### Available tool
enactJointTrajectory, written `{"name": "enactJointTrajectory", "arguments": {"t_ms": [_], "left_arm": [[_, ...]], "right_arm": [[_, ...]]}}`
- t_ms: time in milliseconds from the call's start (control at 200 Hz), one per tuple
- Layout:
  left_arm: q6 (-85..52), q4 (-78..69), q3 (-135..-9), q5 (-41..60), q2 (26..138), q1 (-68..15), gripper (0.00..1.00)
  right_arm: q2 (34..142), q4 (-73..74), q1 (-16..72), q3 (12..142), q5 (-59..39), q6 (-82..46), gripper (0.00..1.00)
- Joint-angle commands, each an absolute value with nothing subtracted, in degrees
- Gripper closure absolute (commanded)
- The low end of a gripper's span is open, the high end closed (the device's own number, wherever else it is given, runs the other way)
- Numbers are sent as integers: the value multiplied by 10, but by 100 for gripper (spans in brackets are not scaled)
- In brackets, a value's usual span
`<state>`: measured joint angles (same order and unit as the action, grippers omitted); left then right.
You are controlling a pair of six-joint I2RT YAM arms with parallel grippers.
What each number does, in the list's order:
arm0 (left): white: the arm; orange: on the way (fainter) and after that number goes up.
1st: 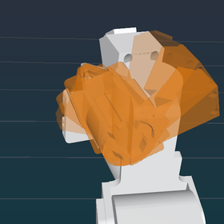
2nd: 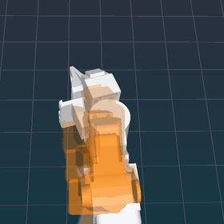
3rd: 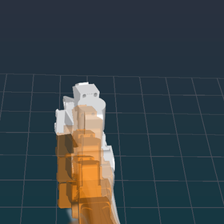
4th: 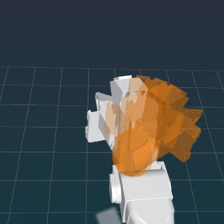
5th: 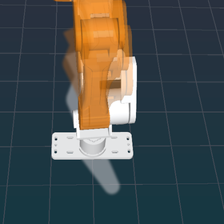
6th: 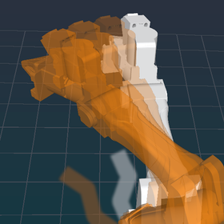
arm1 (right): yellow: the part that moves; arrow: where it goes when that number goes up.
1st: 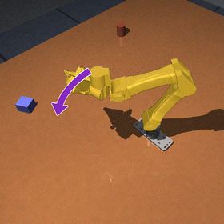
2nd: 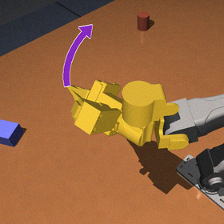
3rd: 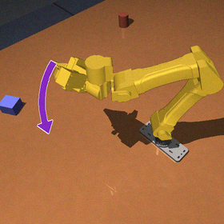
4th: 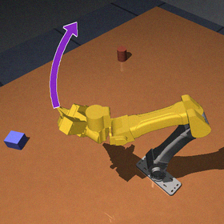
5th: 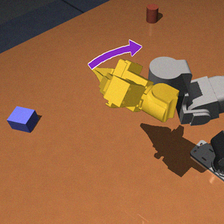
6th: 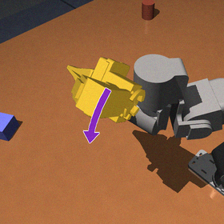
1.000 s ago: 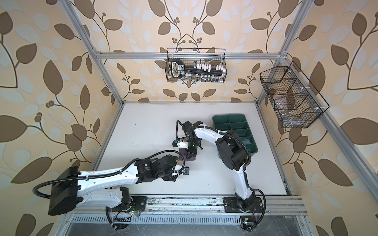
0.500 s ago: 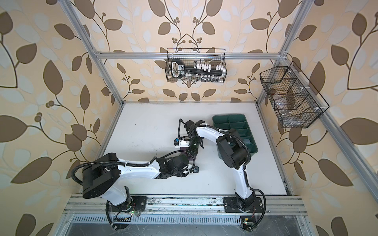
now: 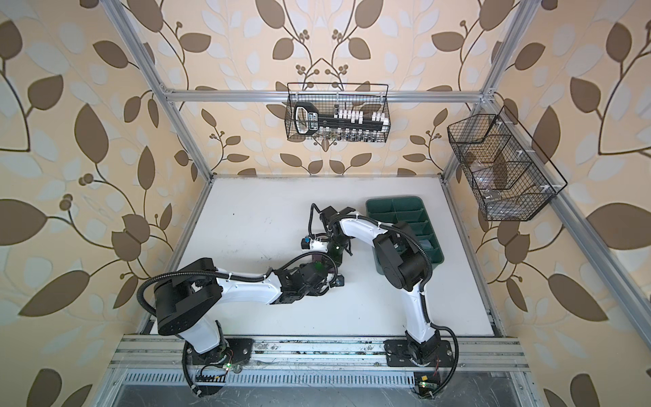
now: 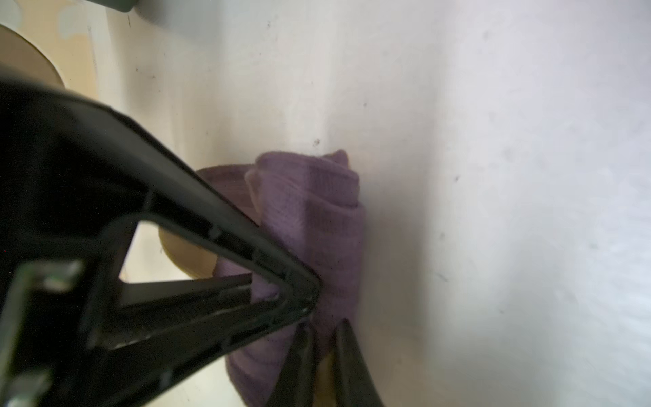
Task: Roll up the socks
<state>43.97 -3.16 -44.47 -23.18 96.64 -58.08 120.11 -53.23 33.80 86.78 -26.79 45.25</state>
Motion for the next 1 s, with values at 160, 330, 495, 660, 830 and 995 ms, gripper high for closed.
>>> {"name": "enactJointTrajectory", "arguments": {"t_ms": [160, 330, 495, 660, 830, 995], "left_arm": [[366, 195, -549, -58, 980, -512, 91], [335, 348, -636, 108, 1006, -454, 89], [320, 413, -682, 139, 1056, -433, 90], [305, 387, -673, 107, 1060, -427, 90], [301, 362, -670, 80, 1045, -424, 90], [299, 351, -666, 103, 1002, -425, 68]], "right_arm": [[1120, -443, 342, 760, -177, 410, 71], [985, -302, 337, 677, -90, 360, 61], [863, -157, 328, 593, 115, 301, 58], [766, -100, 315, 530, 246, 269, 55], [705, -83, 309, 487, 232, 242, 50], [669, -92, 307, 478, 191, 211, 50]]}}
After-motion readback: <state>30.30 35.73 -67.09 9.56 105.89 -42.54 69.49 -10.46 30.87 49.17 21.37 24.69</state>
